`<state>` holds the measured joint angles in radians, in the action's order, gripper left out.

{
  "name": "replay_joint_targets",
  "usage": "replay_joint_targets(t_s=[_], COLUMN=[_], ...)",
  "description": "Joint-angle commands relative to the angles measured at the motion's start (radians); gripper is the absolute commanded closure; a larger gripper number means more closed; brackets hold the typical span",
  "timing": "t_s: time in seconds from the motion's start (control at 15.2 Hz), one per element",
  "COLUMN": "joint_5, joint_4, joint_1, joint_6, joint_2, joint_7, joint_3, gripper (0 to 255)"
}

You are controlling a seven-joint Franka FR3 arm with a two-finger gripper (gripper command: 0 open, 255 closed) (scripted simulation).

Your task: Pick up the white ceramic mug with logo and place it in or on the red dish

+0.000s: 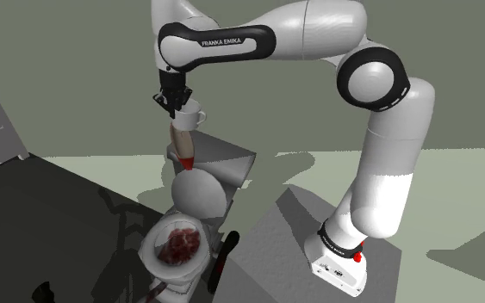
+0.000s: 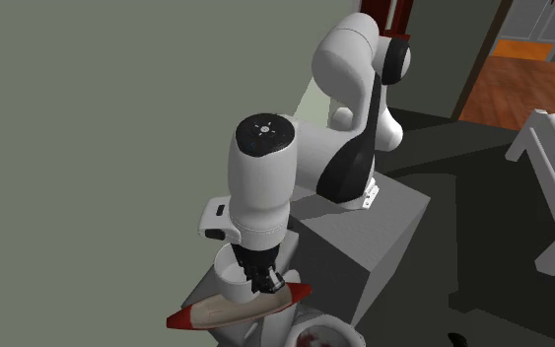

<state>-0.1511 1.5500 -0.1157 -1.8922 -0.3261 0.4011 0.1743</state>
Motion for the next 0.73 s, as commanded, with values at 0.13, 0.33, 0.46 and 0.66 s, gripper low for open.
replay_joint_targets(t_s=[0.13,0.33,0.46,0.66], joint_5=[-0.003,-0.006,-0.009,-0.013], joint_4=[0.046,0.075,0.092,0.117], joint_1=[0.001,0.001,0.001,0.001], joint_6=[-0.05,-0.086,-0.11,-0.145], joint_2=[-0.003,-0.012,-0.018,-0.03], joint_7=[0.007,0.011,0.014,0.019], joint_3=[-0.001,-0.002,-0.003,-0.004], gripper=[255,255,255,255])
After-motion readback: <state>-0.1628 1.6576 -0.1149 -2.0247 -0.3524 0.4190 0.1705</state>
